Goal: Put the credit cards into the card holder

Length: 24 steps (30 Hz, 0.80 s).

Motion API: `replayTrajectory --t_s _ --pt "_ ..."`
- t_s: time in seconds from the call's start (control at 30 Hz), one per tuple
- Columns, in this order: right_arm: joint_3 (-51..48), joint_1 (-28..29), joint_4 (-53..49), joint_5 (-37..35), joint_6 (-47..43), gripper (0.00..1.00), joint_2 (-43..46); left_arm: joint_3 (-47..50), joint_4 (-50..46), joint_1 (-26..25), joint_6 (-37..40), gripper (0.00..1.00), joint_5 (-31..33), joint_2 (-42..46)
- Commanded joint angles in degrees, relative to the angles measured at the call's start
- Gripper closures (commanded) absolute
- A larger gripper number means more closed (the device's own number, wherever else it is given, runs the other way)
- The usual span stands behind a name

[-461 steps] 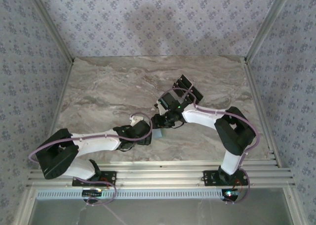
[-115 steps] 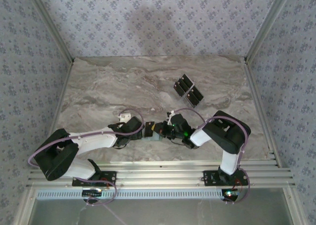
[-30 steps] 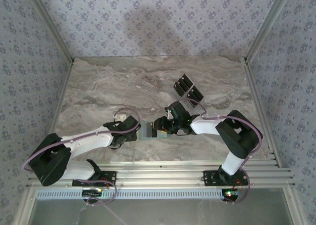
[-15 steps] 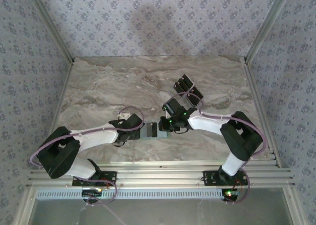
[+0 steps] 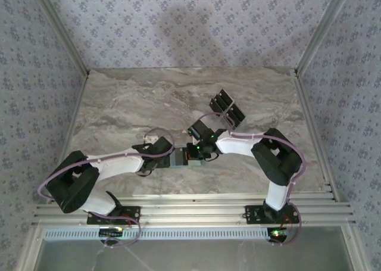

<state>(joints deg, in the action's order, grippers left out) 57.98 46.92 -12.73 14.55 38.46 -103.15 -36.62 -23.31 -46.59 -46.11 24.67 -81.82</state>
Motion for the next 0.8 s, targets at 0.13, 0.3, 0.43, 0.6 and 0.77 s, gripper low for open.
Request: replayTrajectory --t_s 0.13,0.3,0.43,0.6,0.77 --pt "2.4 1.0 -0.8 1.0 0.2 0.93 -1.9 1.4 1.9 0.0 -0.4 0.0 -1.6 -1.5" --pt "3.1 1.3 0.0 2.0 1.0 0.94 -2.9 1.6 2.7 -0.1 -0.5 0.0 -1.9 -1.8" --pt "3.7 1.8 0.8 2.6 1.7 0.94 -3.7 1.6 3.0 -0.5 -0.7 0.0 -2.0 -2.3" --pt "4.0 2.2 1.9 3.6 2.5 0.94 -4.0 1.6 3.4 -1.2 -1.1 0.0 -2.1 -3.1" --pt "3.8 2.3 3.8 5.9 3.9 0.94 -4.5 1.4 3.7 -1.8 -1.5 0.0 -2.3 -3.9"
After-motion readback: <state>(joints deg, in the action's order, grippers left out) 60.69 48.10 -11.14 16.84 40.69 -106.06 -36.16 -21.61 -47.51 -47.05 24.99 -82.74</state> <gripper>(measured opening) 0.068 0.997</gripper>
